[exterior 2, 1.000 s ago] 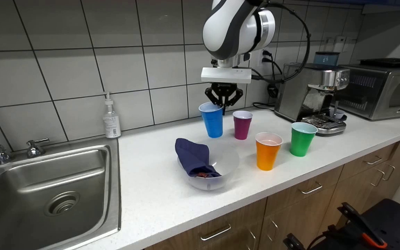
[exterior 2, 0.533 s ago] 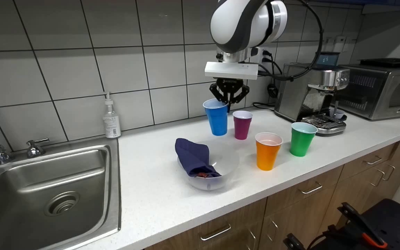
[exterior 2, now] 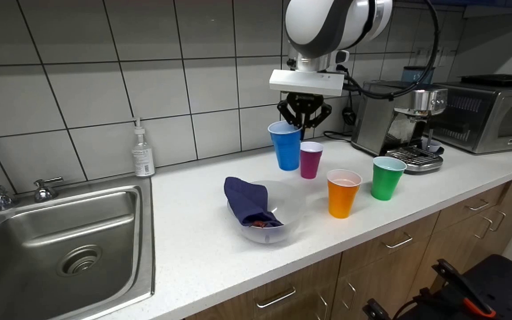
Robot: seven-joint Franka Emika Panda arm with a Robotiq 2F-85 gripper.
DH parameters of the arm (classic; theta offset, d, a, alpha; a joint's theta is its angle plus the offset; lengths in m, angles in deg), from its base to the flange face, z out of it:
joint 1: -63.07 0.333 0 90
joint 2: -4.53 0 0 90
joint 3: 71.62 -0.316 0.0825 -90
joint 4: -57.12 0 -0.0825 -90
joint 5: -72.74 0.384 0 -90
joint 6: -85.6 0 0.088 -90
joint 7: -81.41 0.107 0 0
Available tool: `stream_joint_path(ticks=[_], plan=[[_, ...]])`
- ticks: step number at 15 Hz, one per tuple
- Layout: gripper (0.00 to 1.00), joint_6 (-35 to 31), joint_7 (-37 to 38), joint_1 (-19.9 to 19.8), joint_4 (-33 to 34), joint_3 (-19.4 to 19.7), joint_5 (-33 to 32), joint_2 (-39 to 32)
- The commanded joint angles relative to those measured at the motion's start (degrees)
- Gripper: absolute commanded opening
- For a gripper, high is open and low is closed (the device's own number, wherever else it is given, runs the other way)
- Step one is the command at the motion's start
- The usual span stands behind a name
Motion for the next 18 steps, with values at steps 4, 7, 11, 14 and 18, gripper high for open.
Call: stream_joint_path(ticks=[4,7,11,14,18], plan=[[0.01,2.49,3.94,-5.02,-5.48,-3.32,-1.72,7.49],[0.01,3.38,4.35,-6.76,-6.8,-3.92,-1.81,9.39],[0.01,4.82,5.06,-8.94,-8.21,-4.58,-2.79,11.73],[0.01,6.46,5.16,-10.19,-9.24,-4.91,-2.65,13.44],[0.01,8.09,6.06,-11.64,-10.57,-5.25,-2.26,15.1]])
